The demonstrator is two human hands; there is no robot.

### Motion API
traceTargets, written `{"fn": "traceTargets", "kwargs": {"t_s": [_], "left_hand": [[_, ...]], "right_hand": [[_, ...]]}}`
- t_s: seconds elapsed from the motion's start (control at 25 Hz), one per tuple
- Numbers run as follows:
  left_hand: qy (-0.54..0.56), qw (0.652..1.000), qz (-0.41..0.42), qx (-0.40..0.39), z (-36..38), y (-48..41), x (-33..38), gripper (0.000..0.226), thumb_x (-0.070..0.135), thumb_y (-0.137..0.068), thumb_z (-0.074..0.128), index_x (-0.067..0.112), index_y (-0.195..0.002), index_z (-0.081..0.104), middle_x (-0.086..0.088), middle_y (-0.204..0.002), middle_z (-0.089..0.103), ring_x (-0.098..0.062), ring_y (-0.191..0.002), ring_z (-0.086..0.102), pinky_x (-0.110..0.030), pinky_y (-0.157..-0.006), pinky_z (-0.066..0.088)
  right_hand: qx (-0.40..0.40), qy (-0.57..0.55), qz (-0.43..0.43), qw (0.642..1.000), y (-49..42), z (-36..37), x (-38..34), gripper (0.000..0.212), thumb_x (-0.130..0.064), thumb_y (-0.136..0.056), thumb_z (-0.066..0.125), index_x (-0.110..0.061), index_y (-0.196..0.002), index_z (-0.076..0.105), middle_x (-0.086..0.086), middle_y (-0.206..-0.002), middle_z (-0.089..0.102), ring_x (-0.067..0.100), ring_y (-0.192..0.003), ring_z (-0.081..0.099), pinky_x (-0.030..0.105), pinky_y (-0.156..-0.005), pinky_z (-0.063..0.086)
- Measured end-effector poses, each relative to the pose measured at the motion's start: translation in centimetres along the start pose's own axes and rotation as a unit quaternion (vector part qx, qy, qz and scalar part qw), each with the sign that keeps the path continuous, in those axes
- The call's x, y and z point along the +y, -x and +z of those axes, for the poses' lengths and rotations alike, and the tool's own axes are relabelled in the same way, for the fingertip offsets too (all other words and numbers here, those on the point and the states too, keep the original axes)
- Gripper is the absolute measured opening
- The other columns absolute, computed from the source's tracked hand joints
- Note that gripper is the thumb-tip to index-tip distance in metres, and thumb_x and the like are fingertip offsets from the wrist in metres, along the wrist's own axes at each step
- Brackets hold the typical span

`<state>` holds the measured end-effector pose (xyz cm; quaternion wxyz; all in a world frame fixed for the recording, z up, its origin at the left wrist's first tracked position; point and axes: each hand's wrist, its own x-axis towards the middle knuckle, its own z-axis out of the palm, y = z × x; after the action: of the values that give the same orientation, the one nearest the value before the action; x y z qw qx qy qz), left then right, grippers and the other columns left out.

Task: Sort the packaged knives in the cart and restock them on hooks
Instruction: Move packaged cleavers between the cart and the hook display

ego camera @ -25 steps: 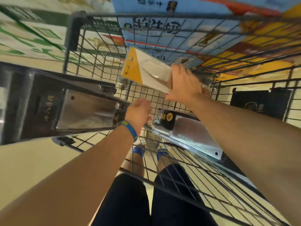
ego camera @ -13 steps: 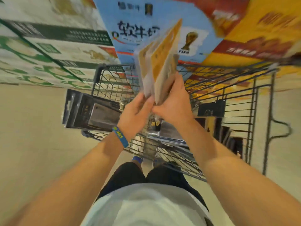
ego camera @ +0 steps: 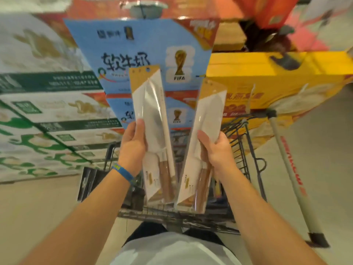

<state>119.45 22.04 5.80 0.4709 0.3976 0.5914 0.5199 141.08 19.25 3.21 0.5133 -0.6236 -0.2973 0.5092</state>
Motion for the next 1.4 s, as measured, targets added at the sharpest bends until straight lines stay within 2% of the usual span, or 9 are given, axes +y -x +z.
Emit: {"fn": "traceTargets", "kwargs": {"t_s": [0.24, 0.36, 0.48, 0.72, 0.88, 1.0, 1.2, 1.32, 1.4], "left_hand": [[0.002, 0.979, 0.007, -0.204, 1.6, 1.1, 0.6, 0.019, 0.043, -0.095, 0.060, 0.029, -0.084, 0.065, 0.014, -0.059, 0.061, -0.003, -0.049, 0.056, -0.016, -0.045, 0.043], [-0.028, 0.964, 0.006, -0.263, 3.6, 1.5, -0.2, 0.030, 0.047, -0.095, 0.058, 0.018, -0.091, 0.062, 0.013, -0.060, 0.063, -0.003, -0.052, 0.060, -0.017, -0.046, 0.045], [-0.057, 0.928, 0.031, -0.368, 6.9, 4.6, -1.6, 0.033, 0.047, -0.097, 0.053, 0.017, -0.085, 0.055, 0.013, -0.055, 0.054, -0.004, -0.046, 0.051, -0.020, -0.044, 0.041], [-0.109, 0.790, 0.087, -0.597, 12.2, 21.2, -2.0, 0.053, 0.060, -0.090, 0.049, 0.010, -0.069, 0.045, -0.006, -0.056, 0.045, -0.019, -0.050, 0.043, -0.043, -0.049, 0.037], [-0.117, 0.691, 0.160, -0.695, 12.1, 34.0, -0.4, 0.059, 0.068, -0.084, 0.049, 0.011, -0.069, 0.054, -0.001, -0.055, 0.058, -0.010, -0.050, 0.051, -0.036, -0.050, 0.041], [-0.111, 0.613, 0.163, -0.765, 8.9, 44.8, 0.2, 0.050, 0.066, -0.087, 0.054, 0.020, -0.068, 0.054, 0.007, -0.055, 0.058, -0.006, -0.051, 0.054, -0.029, -0.050, 0.042], [-0.064, 0.486, 0.181, -0.852, -2.2, 62.8, 0.1, 0.033, 0.046, -0.089, 0.065, 0.015, -0.078, 0.064, 0.007, -0.069, 0.064, 0.000, -0.057, 0.060, -0.011, -0.048, 0.040], [-0.033, 0.417, 0.138, -0.898, -9.1, 71.9, -0.4, 0.022, 0.033, -0.084, 0.074, 0.013, -0.092, 0.070, 0.012, -0.076, 0.070, 0.010, -0.061, 0.063, -0.004, -0.050, 0.042], [-0.015, 0.364, 0.166, -0.916, -13.3, 77.0, -0.8, 0.022, 0.037, -0.085, 0.073, 0.017, -0.095, 0.071, 0.014, -0.080, 0.071, 0.011, -0.067, 0.064, -0.004, -0.056, 0.043]], "right_hand": [[0.101, -0.087, -0.002, 0.991, 5.4, -5.5, -1.4, 0.025, -0.024, -0.096, 0.068, -0.020, -0.119, 0.060, 0.006, -0.114, 0.075, 0.023, -0.100, 0.075, 0.037, -0.078, 0.061], [0.183, -0.048, -0.014, 0.982, 10.4, -6.4, -0.5, 0.032, -0.042, -0.092, 0.071, -0.031, -0.119, 0.059, -0.002, -0.110, 0.076, 0.017, -0.096, 0.075, 0.034, -0.074, 0.063], [0.349, 0.001, -0.029, 0.937, 17.5, -8.3, 0.9, 0.048, -0.065, -0.076, 0.072, -0.037, -0.114, 0.063, -0.007, -0.104, 0.077, 0.016, -0.091, 0.076, 0.037, -0.072, 0.063], [0.649, -0.048, -0.020, 0.759, 38.2, -12.8, 3.8, 0.041, -0.066, -0.083, 0.063, -0.031, -0.104, 0.067, -0.014, -0.093, 0.076, 0.006, -0.083, 0.074, 0.025, -0.065, 0.059], [0.783, -0.058, 0.001, 0.619, 52.3, -11.7, 7.2, 0.036, -0.063, -0.090, 0.060, -0.029, -0.095, 0.067, -0.010, -0.088, 0.075, 0.004, -0.076, 0.072, 0.030, -0.067, 0.056], [0.854, -0.089, 0.026, 0.512, 63.0, -9.1, 10.2, 0.045, -0.067, -0.089, 0.058, -0.022, -0.094, 0.068, -0.008, -0.083, 0.075, 0.007, -0.071, 0.072, 0.029, -0.061, 0.054], [0.923, -0.118, 0.043, 0.364, 80.6, -3.0, 15.7, 0.053, -0.069, -0.088, 0.056, -0.018, -0.092, 0.070, -0.004, -0.084, 0.076, 0.015, -0.077, 0.074, 0.032, -0.065, 0.055], [0.947, -0.111, 0.071, 0.292, 89.7, 0.7, 18.6, 0.051, -0.069, -0.092, 0.052, -0.020, -0.088, 0.067, -0.002, -0.083, 0.073, 0.017, -0.078, 0.070, 0.033, -0.062, 0.052], [0.957, -0.112, 0.092, 0.252, 94.8, 3.1, 20.5, 0.056, -0.071, -0.092, 0.049, -0.018, -0.087, 0.066, 0.004, -0.085, 0.071, 0.023, -0.080, 0.069, 0.041, -0.067, 0.056]]}}
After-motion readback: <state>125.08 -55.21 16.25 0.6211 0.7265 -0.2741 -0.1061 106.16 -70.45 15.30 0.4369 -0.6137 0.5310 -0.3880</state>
